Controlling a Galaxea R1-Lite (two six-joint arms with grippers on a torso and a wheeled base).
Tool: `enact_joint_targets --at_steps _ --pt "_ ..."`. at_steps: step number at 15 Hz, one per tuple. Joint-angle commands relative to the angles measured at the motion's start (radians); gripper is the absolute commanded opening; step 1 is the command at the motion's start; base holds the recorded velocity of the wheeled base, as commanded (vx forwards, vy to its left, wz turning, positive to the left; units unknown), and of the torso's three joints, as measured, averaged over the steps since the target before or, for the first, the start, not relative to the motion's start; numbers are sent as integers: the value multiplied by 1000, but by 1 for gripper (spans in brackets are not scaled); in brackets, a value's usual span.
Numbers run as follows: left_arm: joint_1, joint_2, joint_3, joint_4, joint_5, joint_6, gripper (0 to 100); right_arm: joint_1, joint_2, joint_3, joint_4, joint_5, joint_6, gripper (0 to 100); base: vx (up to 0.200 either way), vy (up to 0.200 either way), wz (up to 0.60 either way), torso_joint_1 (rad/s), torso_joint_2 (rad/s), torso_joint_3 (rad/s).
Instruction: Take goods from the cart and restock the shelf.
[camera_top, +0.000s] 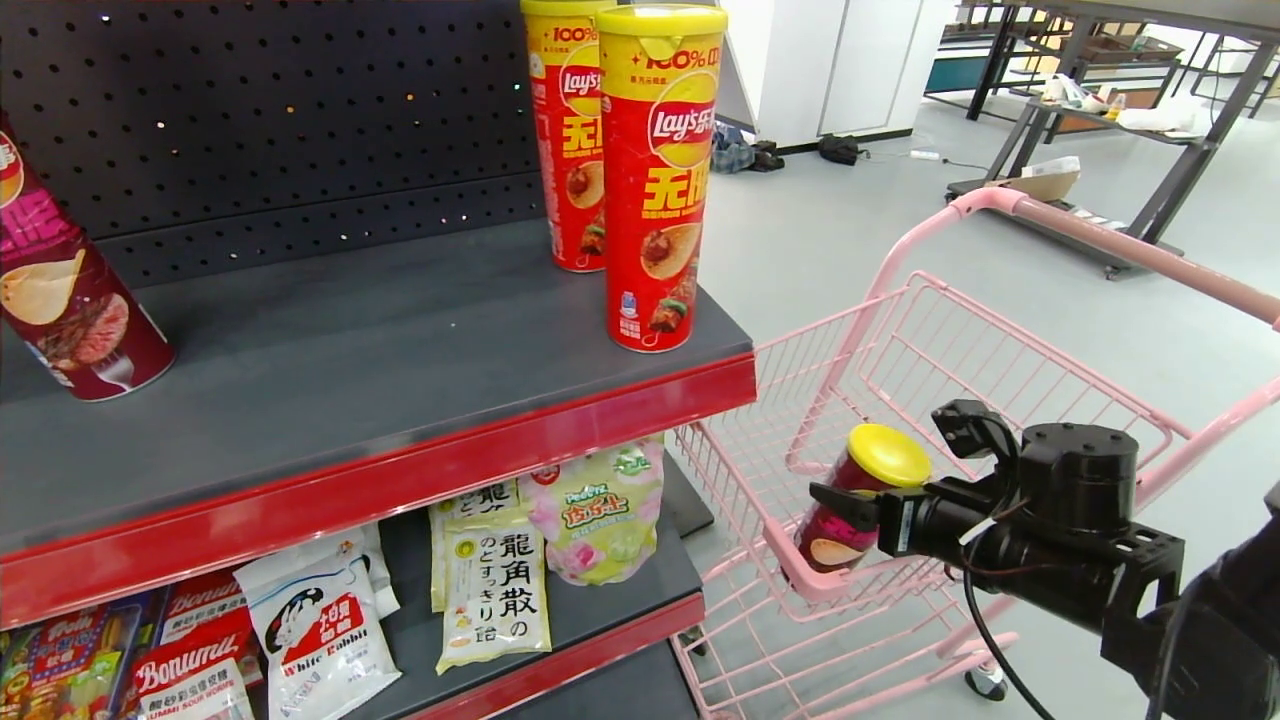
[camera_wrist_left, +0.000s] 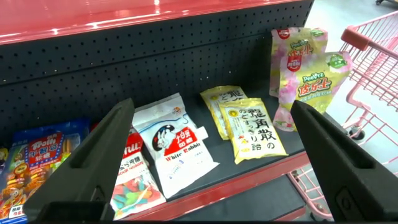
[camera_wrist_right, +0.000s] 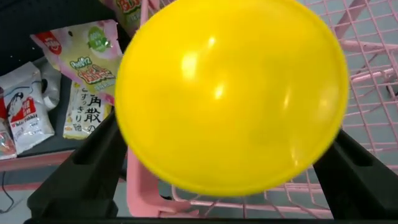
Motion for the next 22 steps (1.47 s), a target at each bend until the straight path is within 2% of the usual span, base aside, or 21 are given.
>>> enact_joint_targets --at_steps 1,4,5,10,12,15,16,17,18,19,20,22 --pt "1 1 0 0 0 0 100 2 57 -24 -2 0 1 100 0 0 0 0 0 0" --pt "1 1 0 0 0 0 100 4 82 -87 -2 -1 3 100 0 0 0 0 0 0" --pt "1 1 0 0 0 0 100 4 85 -102 -2 -1 18 0 0 0 0 0 0 0" --pt "1 1 0 2 -1 -2 100 -3 62 -108 -4 -11 18 0 0 0 0 0 0 0" --pt "1 1 0 2 -1 -2 100 -12 -30 -200 30 -29 -7 0 0 0 0 0 0 0" --pt "1 1 0 2 -1 -2 100 -58 -210 -403 286 -32 -102 0 0 0 0 0 0 0" --pt "1 1 0 2 -1 -2 100 -75 -334 -504 473 -34 -125 0 0 0 0 0 0 0" --pt "1 1 0 2 -1 -2 100 -84 -434 -539 582 -35 -148 0 0 0 0 0 0 0" --pt "1 1 0 2 -1 -2 100 -85 -533 -538 664 -58 -166 0 0 0 0 0 0 0" --pt "1 1 0 2 -1 -2 100 -82 -639 -511 733 -136 -168 0 0 0 0 0 0 0" --pt "1 1 0 2 -1 -2 100 -78 -768 -453 811 -264 -183 0 0 0 0 0 0 0" --pt "1 1 0 2 -3 -2 100 -84 -1055 -344 1050 -250 -215 0 0 0 0 0 0 0"
